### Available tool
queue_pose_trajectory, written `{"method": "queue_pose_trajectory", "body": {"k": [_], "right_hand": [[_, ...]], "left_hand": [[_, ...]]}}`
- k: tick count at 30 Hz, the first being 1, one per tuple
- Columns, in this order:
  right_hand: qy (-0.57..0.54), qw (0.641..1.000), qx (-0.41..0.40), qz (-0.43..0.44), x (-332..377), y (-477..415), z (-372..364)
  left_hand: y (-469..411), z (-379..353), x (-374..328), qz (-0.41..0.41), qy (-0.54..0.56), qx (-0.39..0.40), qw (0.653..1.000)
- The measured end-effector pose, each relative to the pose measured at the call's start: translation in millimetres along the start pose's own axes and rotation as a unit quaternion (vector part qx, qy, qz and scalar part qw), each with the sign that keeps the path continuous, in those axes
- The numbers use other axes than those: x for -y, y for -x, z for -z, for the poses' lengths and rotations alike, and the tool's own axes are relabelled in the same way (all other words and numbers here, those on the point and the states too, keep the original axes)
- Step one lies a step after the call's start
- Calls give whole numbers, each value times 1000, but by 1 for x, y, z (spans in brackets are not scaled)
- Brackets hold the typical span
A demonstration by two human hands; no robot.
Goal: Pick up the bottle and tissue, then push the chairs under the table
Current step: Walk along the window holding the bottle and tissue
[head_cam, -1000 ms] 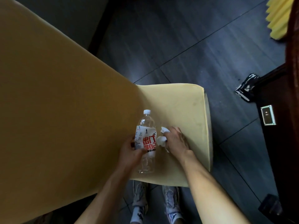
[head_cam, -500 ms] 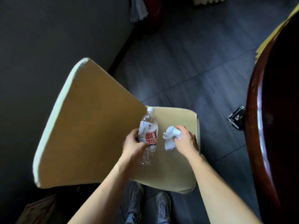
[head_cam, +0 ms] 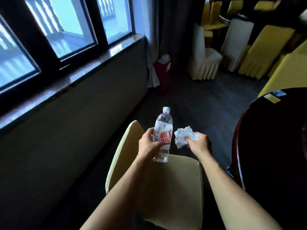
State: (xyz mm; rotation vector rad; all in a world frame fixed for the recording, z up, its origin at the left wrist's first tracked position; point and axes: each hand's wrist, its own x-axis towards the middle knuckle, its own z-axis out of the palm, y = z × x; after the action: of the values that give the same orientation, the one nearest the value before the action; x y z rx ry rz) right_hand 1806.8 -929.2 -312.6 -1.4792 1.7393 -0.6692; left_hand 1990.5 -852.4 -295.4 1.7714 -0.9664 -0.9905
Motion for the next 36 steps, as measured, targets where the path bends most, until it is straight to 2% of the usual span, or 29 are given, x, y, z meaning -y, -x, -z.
{"method": "queue_pose_trajectory", "body": {"k": [10,18,26,36], "right_hand": [[-101,993,-28,48,154,49,-85],[-159,985,-42,55,227,79,-174],[-167,984,-41,36,257,23,-237],[-171,984,-55,-17,287,-131,-253]], "left_hand": [[-27,189,-22,-69,17,-28,997],[-66,310,-1,-62,34,-49,996],[-145,350,5,-51,41,-40,997],[-311,326,-29,-32,18,8,999]]}}
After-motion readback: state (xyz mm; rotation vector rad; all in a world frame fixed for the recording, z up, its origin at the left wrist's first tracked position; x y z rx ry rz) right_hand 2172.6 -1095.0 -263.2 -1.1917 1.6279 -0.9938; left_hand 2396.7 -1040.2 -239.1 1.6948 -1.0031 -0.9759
